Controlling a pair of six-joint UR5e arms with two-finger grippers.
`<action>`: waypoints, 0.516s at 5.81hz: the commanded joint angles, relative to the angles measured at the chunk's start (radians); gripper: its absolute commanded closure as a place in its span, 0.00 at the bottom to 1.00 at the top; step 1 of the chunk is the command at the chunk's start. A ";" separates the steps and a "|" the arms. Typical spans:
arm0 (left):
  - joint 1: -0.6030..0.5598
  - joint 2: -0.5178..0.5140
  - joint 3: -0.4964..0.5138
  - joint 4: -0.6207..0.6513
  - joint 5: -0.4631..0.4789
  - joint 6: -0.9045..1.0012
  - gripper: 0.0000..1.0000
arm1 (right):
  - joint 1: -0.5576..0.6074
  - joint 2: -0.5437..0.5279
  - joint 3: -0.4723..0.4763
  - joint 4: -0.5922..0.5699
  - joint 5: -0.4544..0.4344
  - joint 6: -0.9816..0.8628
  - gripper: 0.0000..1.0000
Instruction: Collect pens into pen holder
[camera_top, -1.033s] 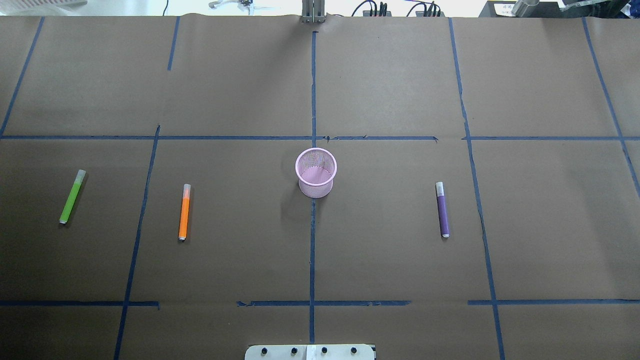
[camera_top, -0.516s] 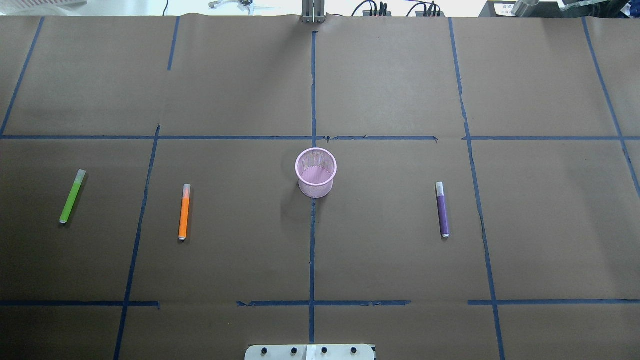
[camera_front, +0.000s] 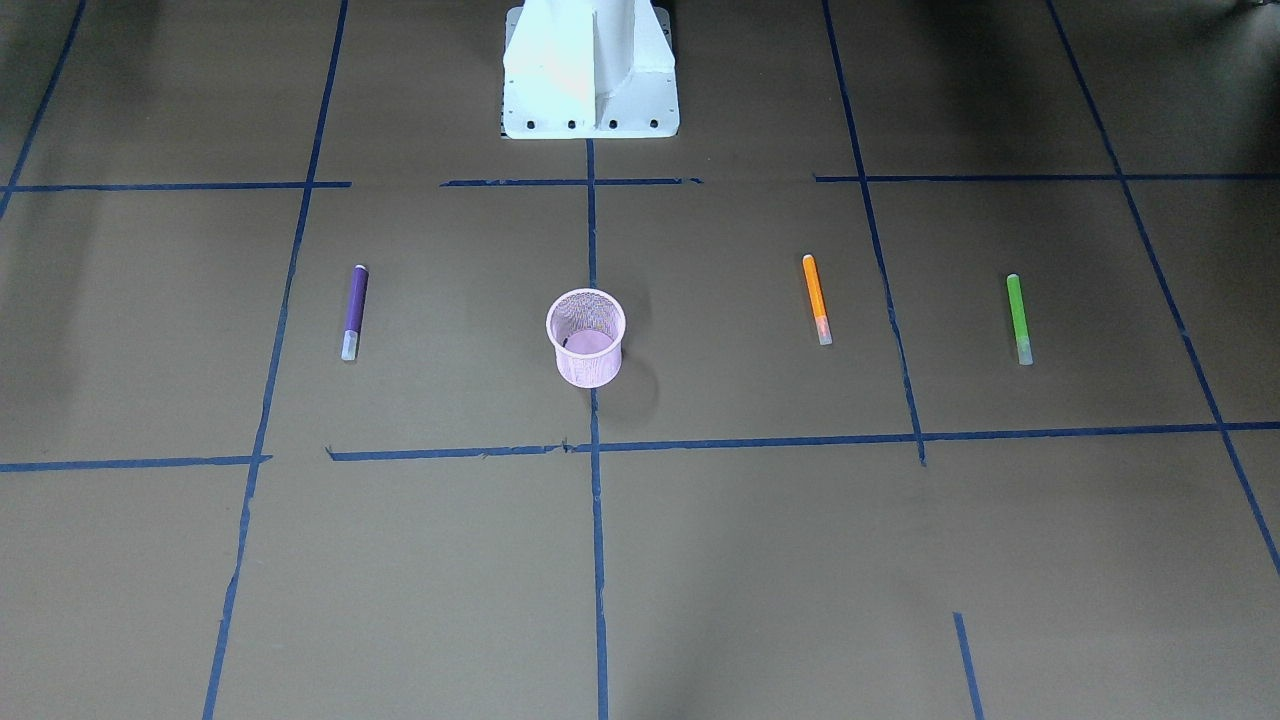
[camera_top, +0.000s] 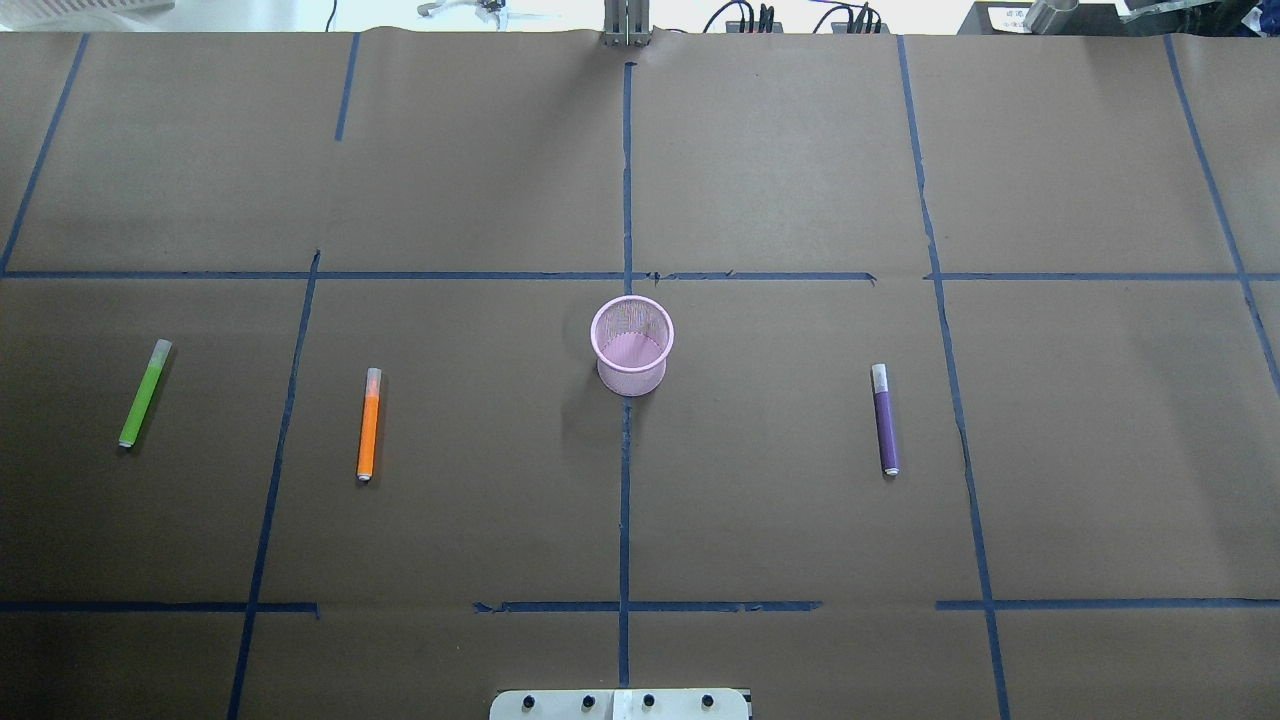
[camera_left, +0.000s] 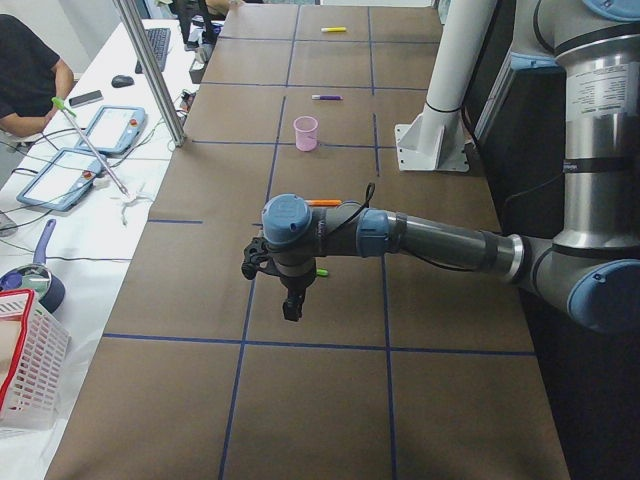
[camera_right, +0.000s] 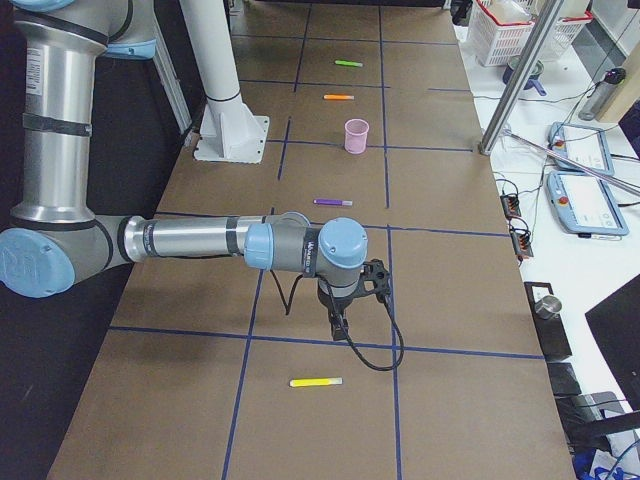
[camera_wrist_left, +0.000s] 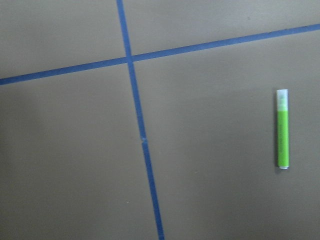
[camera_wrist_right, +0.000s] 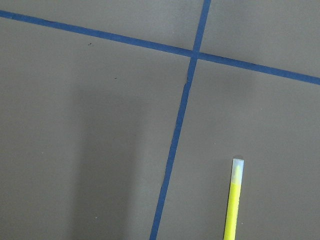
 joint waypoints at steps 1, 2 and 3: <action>0.143 -0.068 0.009 0.003 0.008 -0.004 0.00 | 0.000 0.000 0.000 0.000 0.000 0.000 0.00; 0.205 -0.101 0.024 0.001 0.006 -0.062 0.00 | -0.002 0.000 -0.004 -0.001 0.000 0.000 0.00; 0.286 -0.164 0.061 0.001 0.006 -0.129 0.00 | -0.002 0.000 -0.006 -0.001 0.000 0.000 0.00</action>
